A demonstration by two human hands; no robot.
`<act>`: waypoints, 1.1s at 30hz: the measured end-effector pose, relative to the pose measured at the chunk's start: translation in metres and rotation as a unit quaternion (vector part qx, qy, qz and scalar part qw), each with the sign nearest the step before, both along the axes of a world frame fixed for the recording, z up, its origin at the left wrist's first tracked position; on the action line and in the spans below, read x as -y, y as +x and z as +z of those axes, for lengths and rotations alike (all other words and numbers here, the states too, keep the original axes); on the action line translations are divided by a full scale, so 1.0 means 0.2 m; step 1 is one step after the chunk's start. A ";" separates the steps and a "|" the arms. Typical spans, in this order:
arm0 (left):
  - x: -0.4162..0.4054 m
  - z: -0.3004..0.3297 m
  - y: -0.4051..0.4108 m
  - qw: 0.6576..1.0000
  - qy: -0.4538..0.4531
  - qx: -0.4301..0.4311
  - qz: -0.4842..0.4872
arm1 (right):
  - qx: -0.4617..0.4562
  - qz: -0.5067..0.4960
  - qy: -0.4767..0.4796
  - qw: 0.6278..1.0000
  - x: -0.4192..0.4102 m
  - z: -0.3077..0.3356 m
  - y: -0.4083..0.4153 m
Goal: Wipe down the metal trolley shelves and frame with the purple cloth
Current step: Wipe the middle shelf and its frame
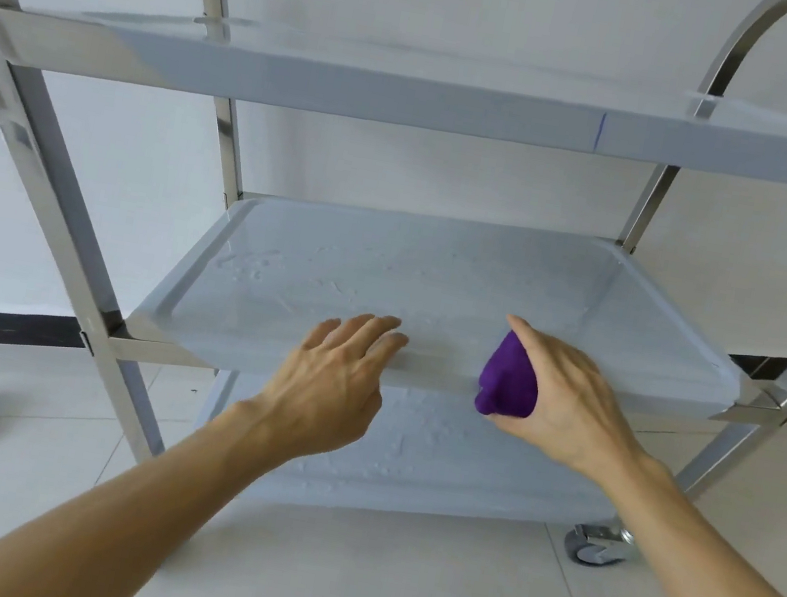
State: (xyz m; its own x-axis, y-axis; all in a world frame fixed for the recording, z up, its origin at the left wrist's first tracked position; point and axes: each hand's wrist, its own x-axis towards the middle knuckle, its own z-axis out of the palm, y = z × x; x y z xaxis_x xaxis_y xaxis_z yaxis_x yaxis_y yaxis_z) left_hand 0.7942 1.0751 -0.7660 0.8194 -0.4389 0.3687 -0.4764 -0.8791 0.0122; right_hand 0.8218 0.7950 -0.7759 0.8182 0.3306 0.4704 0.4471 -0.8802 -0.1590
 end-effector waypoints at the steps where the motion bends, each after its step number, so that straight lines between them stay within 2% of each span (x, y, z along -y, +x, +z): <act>1: 0.04 -0.02 0.01 1.000 0.019 -0.008 0.011 | 0.006 0.002 -0.001 1.000 -0.05 0.00 -0.01; 4: 0.04 -0.06 0.02 0.996 0.085 -0.003 0.036 | 0.028 0.014 -0.013 0.999 -0.25 -0.01 -0.02; 11: -0.08 -0.07 0.01 0.992 0.121 0.021 0.036 | 0.055 0.020 -0.045 0.997 -0.46 -0.02 0.00; 16: -0.13 -0.08 -0.01 0.992 0.116 0.025 0.049 | 0.028 0.037 -0.019 0.999 -0.06 -0.01 0.01; 20: -0.13 -0.07 -0.01 0.993 0.110 0.016 0.048 | -0.016 -0.056 0.009 0.998 0.41 0.02 -0.01; 23: -0.12 -0.07 -0.02 0.995 0.088 0.014 0.053 | -0.049 -0.082 0.012 0.995 0.50 0.03 0.01; 30: -0.07 -0.10 0.03 0.993 0.053 0.058 0.092 | 0.023 0.019 -0.002 1.000 0.03 -0.01 0.03; 33: -0.04 -0.09 0.06 0.989 0.070 0.072 0.112 | 0.028 0.040 -0.010 0.999 -0.09 -0.02 0.05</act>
State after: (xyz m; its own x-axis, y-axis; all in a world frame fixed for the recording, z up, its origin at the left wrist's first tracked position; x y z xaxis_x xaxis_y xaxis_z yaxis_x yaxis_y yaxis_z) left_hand 0.8072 1.0830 -0.7848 0.8447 -0.3085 0.4373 -0.2582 -0.9507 -0.1719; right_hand 0.8319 0.8126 -0.7795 0.7619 0.4038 0.5063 0.5235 -0.8443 -0.1144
